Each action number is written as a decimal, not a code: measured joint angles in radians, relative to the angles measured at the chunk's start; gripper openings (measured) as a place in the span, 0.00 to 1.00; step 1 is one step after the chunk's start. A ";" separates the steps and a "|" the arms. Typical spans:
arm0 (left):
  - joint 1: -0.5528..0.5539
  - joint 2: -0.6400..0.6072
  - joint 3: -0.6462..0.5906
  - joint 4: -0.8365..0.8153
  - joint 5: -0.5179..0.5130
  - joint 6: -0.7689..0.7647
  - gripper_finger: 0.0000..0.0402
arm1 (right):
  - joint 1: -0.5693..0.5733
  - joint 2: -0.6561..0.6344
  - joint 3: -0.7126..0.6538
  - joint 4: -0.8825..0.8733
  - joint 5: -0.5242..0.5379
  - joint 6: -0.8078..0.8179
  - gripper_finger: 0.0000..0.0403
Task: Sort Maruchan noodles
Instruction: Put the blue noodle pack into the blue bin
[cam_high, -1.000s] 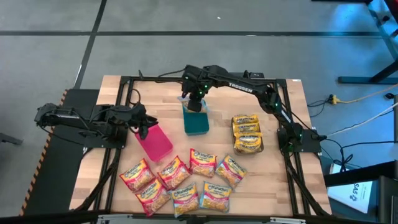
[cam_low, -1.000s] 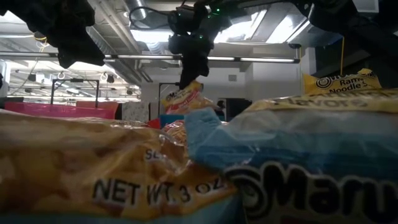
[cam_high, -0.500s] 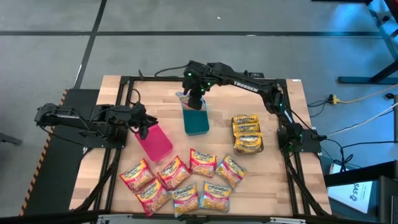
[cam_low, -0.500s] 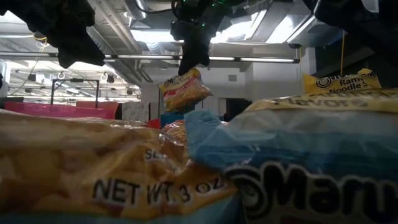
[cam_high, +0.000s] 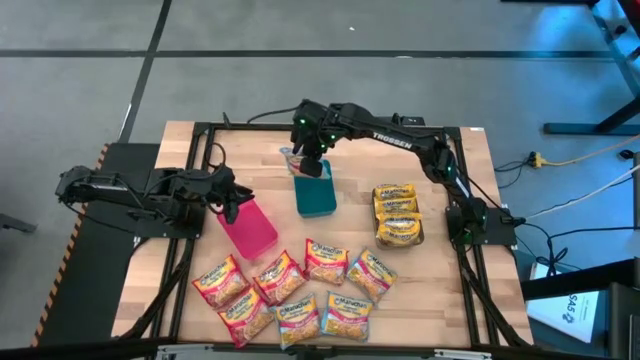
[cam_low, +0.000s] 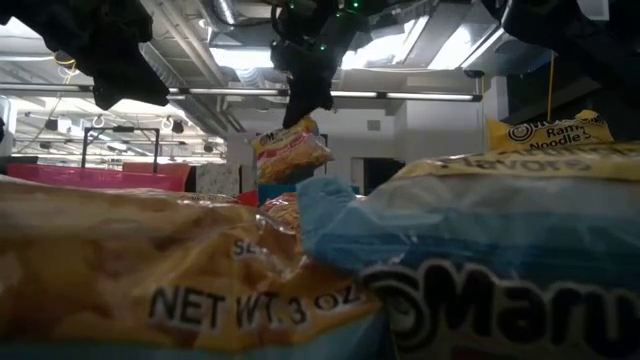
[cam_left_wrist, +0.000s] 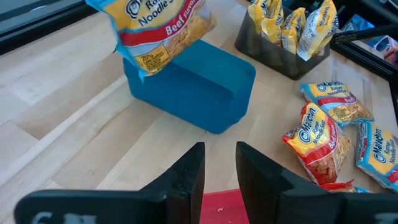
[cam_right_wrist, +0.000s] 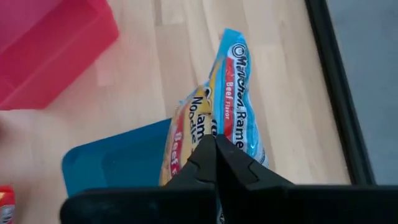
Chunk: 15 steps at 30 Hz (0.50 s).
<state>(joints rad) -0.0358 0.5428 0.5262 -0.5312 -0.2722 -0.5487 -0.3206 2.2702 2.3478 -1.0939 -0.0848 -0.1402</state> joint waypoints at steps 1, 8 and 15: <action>0.000 0.000 0.000 0.001 0.000 0.000 0.21 | 0.000 0.003 0.000 -0.003 0.003 0.000 0.00; 0.000 0.000 0.000 0.000 0.000 0.000 0.21 | -0.014 0.021 -0.039 -0.015 0.001 0.000 0.00; 0.000 0.000 0.000 0.000 0.000 -0.002 0.21 | -0.014 0.058 -0.132 -0.009 0.026 0.002 0.00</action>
<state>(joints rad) -0.0360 0.5426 0.5262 -0.5308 -0.2722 -0.5503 -0.3342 2.3277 2.2159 -1.1030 -0.0588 -0.1387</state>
